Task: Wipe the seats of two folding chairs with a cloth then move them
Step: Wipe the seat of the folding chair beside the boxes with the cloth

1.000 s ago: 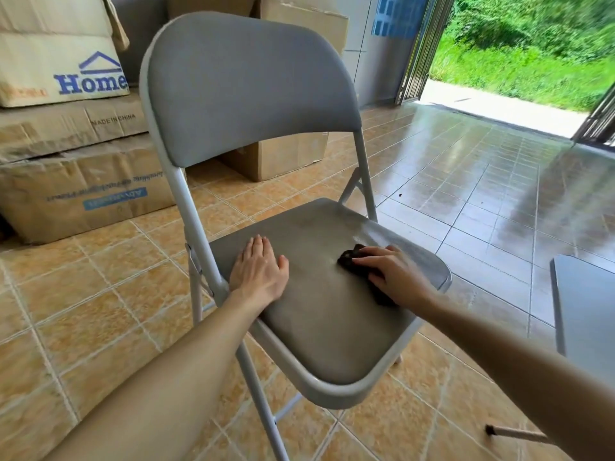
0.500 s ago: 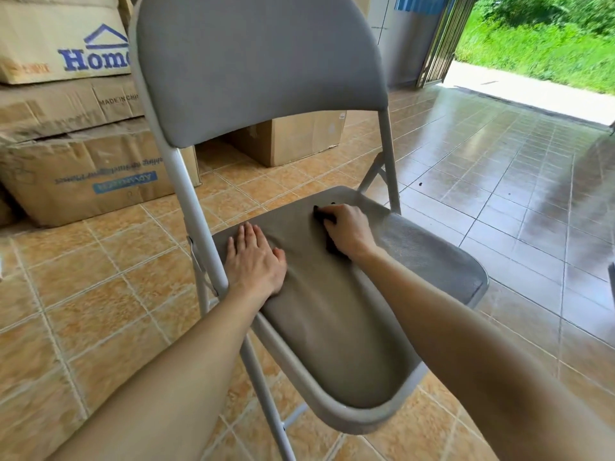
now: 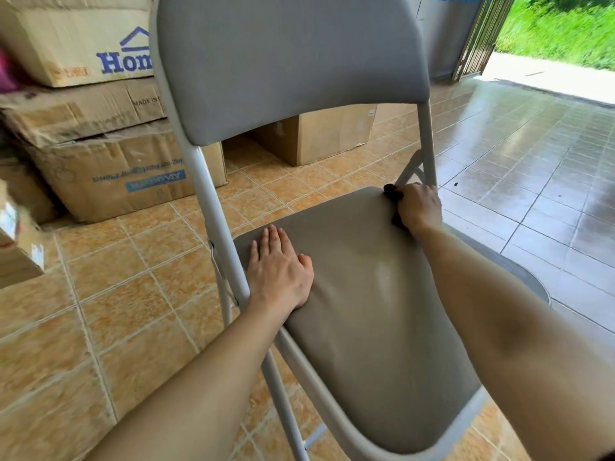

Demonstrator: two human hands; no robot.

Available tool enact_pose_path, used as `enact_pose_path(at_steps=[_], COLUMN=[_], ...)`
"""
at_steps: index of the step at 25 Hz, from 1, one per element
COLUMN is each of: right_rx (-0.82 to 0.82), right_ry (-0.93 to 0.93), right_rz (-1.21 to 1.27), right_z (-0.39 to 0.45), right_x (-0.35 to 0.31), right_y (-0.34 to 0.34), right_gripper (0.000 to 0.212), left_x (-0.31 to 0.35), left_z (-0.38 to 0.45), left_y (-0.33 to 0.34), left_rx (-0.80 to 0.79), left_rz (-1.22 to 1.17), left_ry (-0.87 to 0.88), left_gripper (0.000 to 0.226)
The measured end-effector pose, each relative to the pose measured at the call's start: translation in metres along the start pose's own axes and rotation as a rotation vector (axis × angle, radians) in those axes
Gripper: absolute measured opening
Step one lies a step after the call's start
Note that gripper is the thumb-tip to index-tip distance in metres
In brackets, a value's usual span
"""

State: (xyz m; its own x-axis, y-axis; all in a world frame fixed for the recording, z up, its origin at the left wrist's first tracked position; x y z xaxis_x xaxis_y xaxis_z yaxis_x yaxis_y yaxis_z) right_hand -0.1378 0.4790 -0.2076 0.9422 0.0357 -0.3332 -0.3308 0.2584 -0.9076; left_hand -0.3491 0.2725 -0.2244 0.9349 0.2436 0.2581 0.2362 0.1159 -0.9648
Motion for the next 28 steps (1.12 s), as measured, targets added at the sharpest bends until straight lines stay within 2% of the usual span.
enact_pose_path(at_steps=[2,4,9,11,12,14,17,19,21,24,28], right_rx=[-0.016,-0.086,-0.361,-0.384,-0.355,-0.252,-0.139,-0.104,-0.09,-0.09,-0.23], right_ry=[0.058,-0.03,-0.584,-0.783,-0.819,-0.727,-0.384,-0.204,-0.098,-0.076,-0.347], right_rz=[0.099,0.161,0.266,0.23,0.192,0.09,-0.074,-0.112,-0.107,-0.054,0.032], right_z=[0.004,-0.003,-0.065,-0.075,-0.068,-0.04,0.006,0.024,0.032,0.018,-0.063], right_x=[-0.015,-0.04,-0.111,-0.118,-0.115,-0.101,-0.064,-0.043,-0.034,-0.045,-0.072], right_y=[0.004,0.005,0.01,0.011,0.012,0.018,0.029,0.029,0.03,0.031,0.002], right_gripper=[0.036,0.035,0.038,0.039,0.04,0.041,0.036,0.031,0.031,0.039,0.047], left_x=[-0.001,-0.002,-0.002,-0.002,-0.001,-0.001,0.0,-0.002,-0.004,-0.004,-0.011], left_z=[0.002,0.001,0.0,0.001,0.0,-0.001,-0.001,0.0,0.001,0.002,0.005], left_y=[0.001,0.003,0.003,0.003,0.003,0.003,0.004,0.004,0.005,0.005,0.004], left_rx=[-0.006,-0.005,0.003,0.005,0.004,0.004,-0.001,0.006,0.002,-0.012,-0.03], left_rz=[0.007,0.006,0.021,0.02,0.018,0.015,0.004,0.004,0.004,0.005,0.006], left_ry=[-0.004,-0.009,-0.014,-0.013,-0.012,-0.01,-0.006,-0.01,-0.014,-0.02,-0.029], left_gripper=[0.067,0.068,0.067,0.068,0.068,0.068,0.068,0.068,0.068,0.068,0.068])
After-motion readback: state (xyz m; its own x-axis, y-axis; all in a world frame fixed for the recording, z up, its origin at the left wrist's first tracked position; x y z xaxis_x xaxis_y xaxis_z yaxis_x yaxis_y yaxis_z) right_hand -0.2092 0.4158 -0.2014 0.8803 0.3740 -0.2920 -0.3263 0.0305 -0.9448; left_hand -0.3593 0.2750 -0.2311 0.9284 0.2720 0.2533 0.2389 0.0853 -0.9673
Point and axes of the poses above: each hand's wrist, its own z-axis towards the middle knuckle, its own y-axis out of the palm, x = y × z, the point moved 1 cm from there along z, towards the middle knuckle, and after that the axes turned 5 degrees about y, right-handed, at the moved point
